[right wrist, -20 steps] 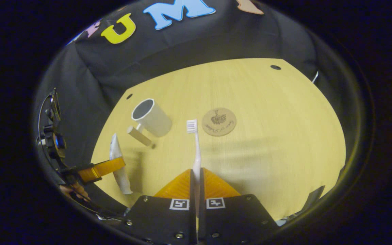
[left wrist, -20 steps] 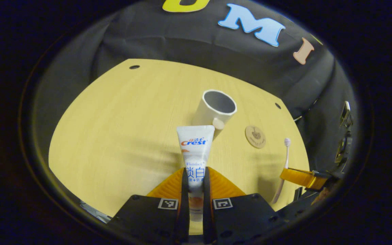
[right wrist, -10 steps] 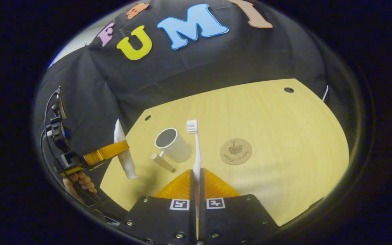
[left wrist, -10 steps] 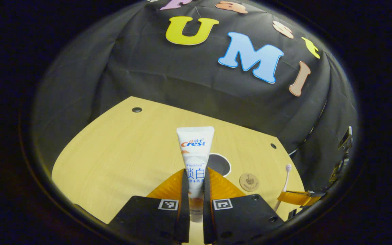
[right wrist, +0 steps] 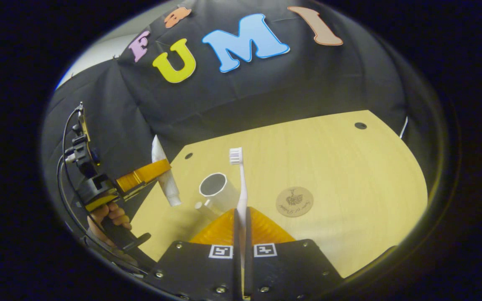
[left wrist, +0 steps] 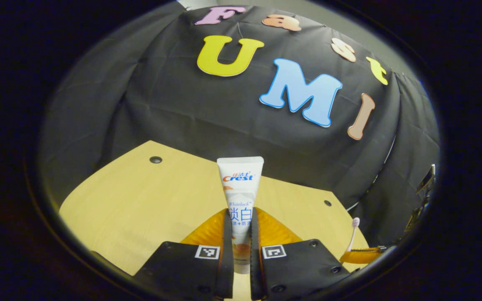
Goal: Put the toothbrush and toothpaste on the desktop into the cup, then pick up the cup and place it on the coaster on the desktop.
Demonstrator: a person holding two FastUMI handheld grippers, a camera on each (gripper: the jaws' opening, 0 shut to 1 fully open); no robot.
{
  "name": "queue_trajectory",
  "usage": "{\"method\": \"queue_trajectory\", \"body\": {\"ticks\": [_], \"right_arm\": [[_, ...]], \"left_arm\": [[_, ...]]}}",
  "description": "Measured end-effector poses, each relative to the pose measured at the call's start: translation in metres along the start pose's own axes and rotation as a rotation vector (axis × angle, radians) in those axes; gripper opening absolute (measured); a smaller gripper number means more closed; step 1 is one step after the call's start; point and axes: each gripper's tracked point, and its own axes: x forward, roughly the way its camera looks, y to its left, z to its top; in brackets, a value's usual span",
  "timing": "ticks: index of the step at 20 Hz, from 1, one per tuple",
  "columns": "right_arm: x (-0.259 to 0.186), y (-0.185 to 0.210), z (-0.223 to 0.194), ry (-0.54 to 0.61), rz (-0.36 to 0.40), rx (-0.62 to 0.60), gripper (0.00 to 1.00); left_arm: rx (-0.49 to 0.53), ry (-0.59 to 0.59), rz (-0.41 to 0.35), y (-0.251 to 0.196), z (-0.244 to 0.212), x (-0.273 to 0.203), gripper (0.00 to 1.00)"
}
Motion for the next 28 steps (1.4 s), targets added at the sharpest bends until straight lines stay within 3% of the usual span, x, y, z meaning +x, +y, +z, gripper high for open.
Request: {"method": "queue_trajectory", "body": {"ticks": [4,14,20,24,27,28], "right_arm": [[-0.003,-0.002,-0.005,0.017,-0.017,-0.010,0.04],[-0.009,-0.008,-0.009,0.020,-0.068,0.002,0.04],[0.003,-0.003,0.002,0.019,-0.064,0.011,0.04],[0.014,0.003,0.015,0.005,-0.044,0.019,0.04],[0.019,0.009,0.024,-0.015,-0.033,-0.001,0.04],[0.021,0.011,0.026,-0.022,-0.029,-0.008,0.04]], "left_arm": [[0.005,-0.070,-0.060,-0.017,0.011,0.033,0.22],[0.120,-0.022,-0.045,-0.012,-0.028,0.105,0.24],[0.136,0.093,-0.073,-0.018,-0.068,0.121,0.31],[0.162,0.136,-0.069,-0.014,-0.082,0.120,0.48],[0.190,0.110,-0.070,-0.018,-0.072,0.114,0.56],[0.199,0.107,-0.077,-0.020,-0.070,0.109,0.51]]}}
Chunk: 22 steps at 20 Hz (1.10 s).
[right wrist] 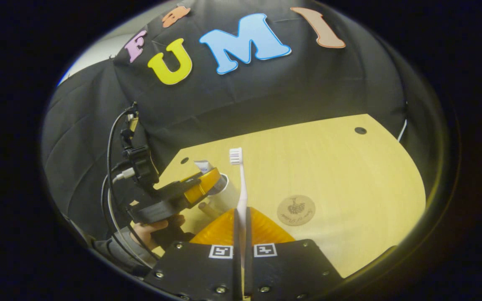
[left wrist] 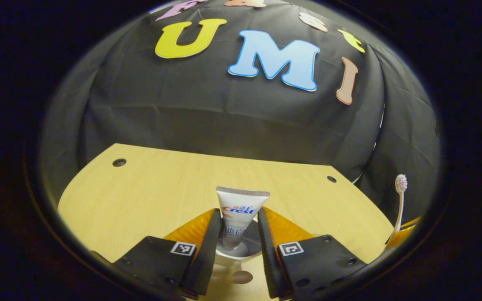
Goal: Put the toothbrush and toothpaste on the desktop into the cup, then pick up the cup and place it on the coaster on the desktop.
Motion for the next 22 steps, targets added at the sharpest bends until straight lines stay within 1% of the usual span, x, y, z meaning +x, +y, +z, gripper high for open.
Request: {"method": "queue_trajectory", "body": {"ticks": [1,2,3,4,6,7,9,10,11,15,16,17,18,19,20,21,22], "right_arm": [[0.002,0.002,0.003,-0.005,0.004,-0.007,0.04],[0.004,0.004,0.006,-0.011,0.008,-0.012,0.04],[0.006,0.006,0.010,-0.019,0.016,-0.016,0.04],[0.009,0.009,0.015,-0.030,0.024,-0.022,0.04],[0.015,0.015,0.025,-0.059,0.041,-0.040,0.04],[0.018,0.020,0.031,-0.075,0.053,-0.053,0.04],[0.024,0.029,0.042,-0.111,0.085,-0.087,0.04],[0.029,0.035,0.048,-0.136,0.100,-0.102,0.04],[0.034,0.043,0.052,-0.155,0.122,-0.117,0.04],[0.059,0.065,0.068,-0.216,0.185,-0.168,0.03],[0.063,0.069,0.067,-0.228,0.196,-0.180,0.03],[0.067,0.074,0.069,-0.244,0.204,-0.193,0.03],[0.070,0.078,0.071,-0.262,0.213,-0.205,0.03],[0.073,0.083,0.072,-0.276,0.225,-0.217,0.03],[0.080,0.086,0.073,-0.288,0.230,-0.226,0.03],[0.085,0.090,0.075,-0.290,0.238,-0.235,0.03],[0.092,0.094,0.075,-0.296,0.244,-0.244,0.03]], "left_arm": [[0.001,-0.002,-0.011,-0.003,0.002,-0.004,0.70],[0.000,-0.003,-0.015,-0.004,0.002,-0.008,0.68],[-0.001,-0.003,-0.016,-0.004,0.003,-0.013,0.77],[-0.003,-0.002,-0.013,-0.003,0.003,-0.019,0.83],[-0.008,-0.004,-0.007,-0.001,0.004,-0.033,0.83],[-0.012,-0.002,-0.002,0.002,0.003,-0.041,0.77],[-0.023,0.004,0.006,0.005,0.001,-0.058,0.87],[-0.026,0.011,0.011,0.007,-0.001,-0.065,0.84],[-0.032,0.026,0.013,0.007,-0.005,-0.071,0.87],[-0.069,0.098,-0.001,0.004,-0.022,-0.092,0.87],[-0.083,0.110,-0.002,0.005,-0.025,-0.095,0.87],[-0.096,0.124,0.000,0.005,-0.029,-0.100,0.85],[-0.107,0.138,0.007,0.007,-0.033,-0.103,0.85],[-0.114,0.146,0.007,0.006,-0.036,-0.107,0.87],[-0.121,0.155,0.006,0.005,-0.040,-0.111,0.85],[-0.125,0.168,0.009,0.006,-0.043,-0.113,0.87],[-0.126,0.178,0.013,0.007,-0.046,-0.115,0.85]]}}
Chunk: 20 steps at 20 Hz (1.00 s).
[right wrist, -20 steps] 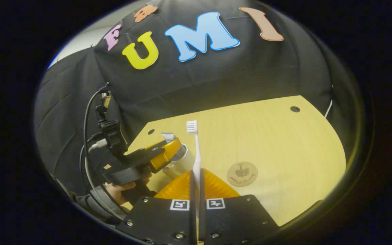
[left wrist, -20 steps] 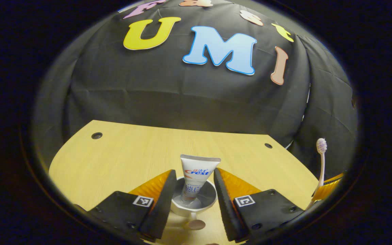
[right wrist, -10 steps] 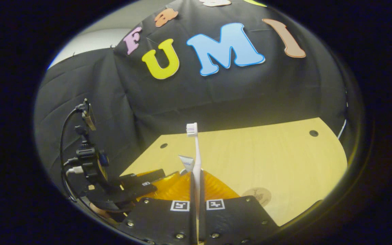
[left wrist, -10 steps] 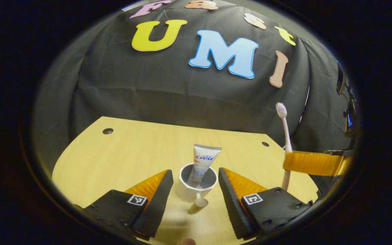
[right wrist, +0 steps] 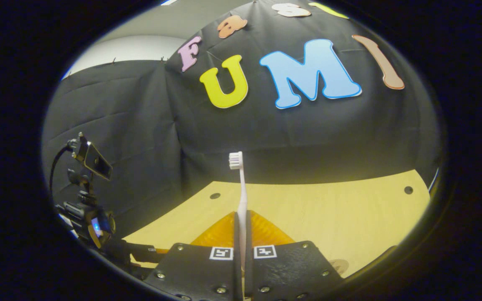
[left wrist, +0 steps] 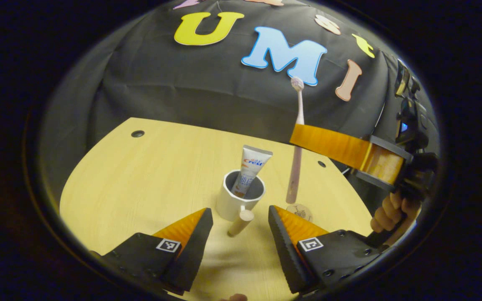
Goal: Put the toothbrush and toothpaste on the desktop into the cup, then pick up the cup and place it on the coaster on the desktop.
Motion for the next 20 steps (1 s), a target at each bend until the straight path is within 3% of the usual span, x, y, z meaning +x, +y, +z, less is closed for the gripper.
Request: {"method": "queue_trajectory", "body": {"ticks": [4,6,8,15,19,20], "right_arm": [[0.029,0.002,-0.002,-0.026,0.000,-0.069,0.00],[0.042,0.006,-0.006,-0.024,0.002,-0.099,0.04],[0.049,0.009,-0.009,-0.026,0.005,-0.122,0.04],[0.056,0.008,-0.025,0.022,0.000,-0.114,0.07],[0.053,0.008,-0.035,0.070,0.011,-0.104,0.17],[0.052,0.008,-0.038,0.079,0.016,-0.105,0.27]], "left_arm": [[-0.016,0.024,0.004,0.001,-0.009,-0.005,0.86],[-0.027,0.033,0.002,0.002,-0.014,-0.006,0.90],[-0.041,0.047,0.003,0.006,-0.018,-0.006,0.85],[-0.074,0.064,0.005,0.010,-0.022,-0.007,0.85],[-0.081,0.070,0.008,0.009,-0.024,-0.002,0.85],[-0.082,0.073,0.008,0.009,-0.026,-0.002,0.85]]}}
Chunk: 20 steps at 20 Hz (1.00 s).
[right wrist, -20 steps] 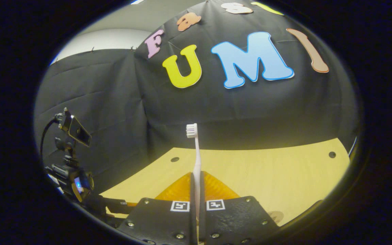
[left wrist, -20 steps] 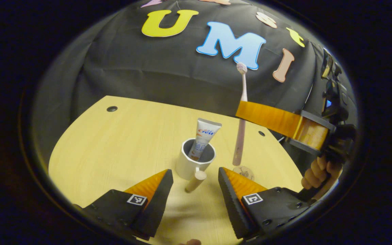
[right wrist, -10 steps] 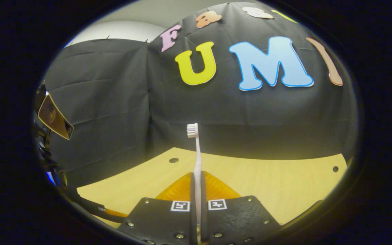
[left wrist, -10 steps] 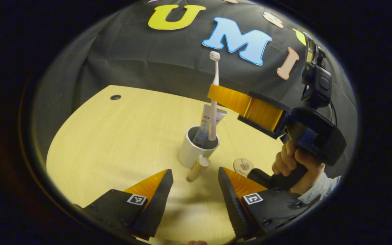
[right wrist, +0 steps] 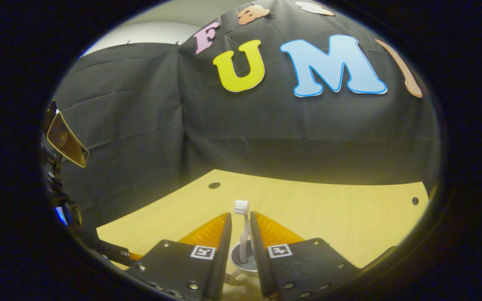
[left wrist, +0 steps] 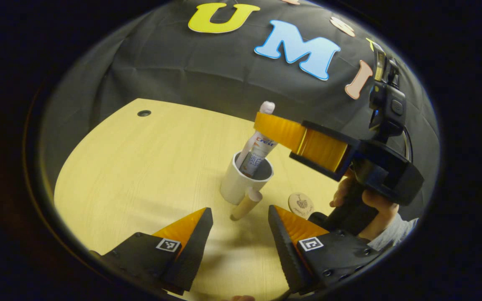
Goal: Put the toothbrush and toothpaste on the desktop into the cup, then pick up the cup and place it on the coaster on the desktop.
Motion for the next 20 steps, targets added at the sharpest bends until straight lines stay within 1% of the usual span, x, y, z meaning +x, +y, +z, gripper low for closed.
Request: {"method": "queue_trajectory", "body": {"ticks": [1,2,3,4,5,7,8,11,12,13,20], "right_arm": [[-0.001,0.002,0.000,0.002,0.009,-0.003,0.38],[-0.001,0.004,0.000,0.001,0.014,-0.004,0.51],[-0.002,0.006,0.001,-0.002,0.018,-0.008,0.61],[-0.002,0.006,0.001,-0.002,0.006,-0.019,0.86],[-0.003,0.005,0.002,-0.004,0.000,-0.031,0.89],[-0.006,0.005,0.004,-0.008,-0.009,-0.049,0.89],[-0.009,0.006,0.006,-0.013,-0.007,-0.051,0.89],[-0.017,0.001,0.018,-0.043,-0.025,-0.048,0.89],[-0.020,-0.002,0.022,-0.051,-0.032,-0.041,0.89],[-0.023,-0.006,0.026,-0.058,-0.041,-0.032,0.89],[-0.052,-0.041,0.041,-0.062,-0.126,0.031,0.89]], "left_arm": [[-0.001,0.002,0.002,0.000,0.001,0.002,0.85],[-0.001,0.004,0.001,0.001,-0.001,0.001,0.88],[-0.001,0.006,0.004,0.002,-0.002,0.002,0.90],[0.000,0.007,0.005,0.002,-0.002,0.003,0.85],[0.001,0.008,0.007,0.002,-0.002,0.003,0.85],[0.005,0.011,0.009,0.003,-0.002,0.005,0.85],[0.007,0.013,0.010,0.003,-0.003,0.007,0.87],[0.015,0.019,0.011,0.005,-0.005,0.010,0.87],[0.018,0.023,0.010,0.003,-0.005,0.011,0.84],[0.019,0.026,0.011,0.002,-0.005,0.011,0.87],[0.012,0.071,0.019,-0.003,-0.004,0.030,0.87]]}}
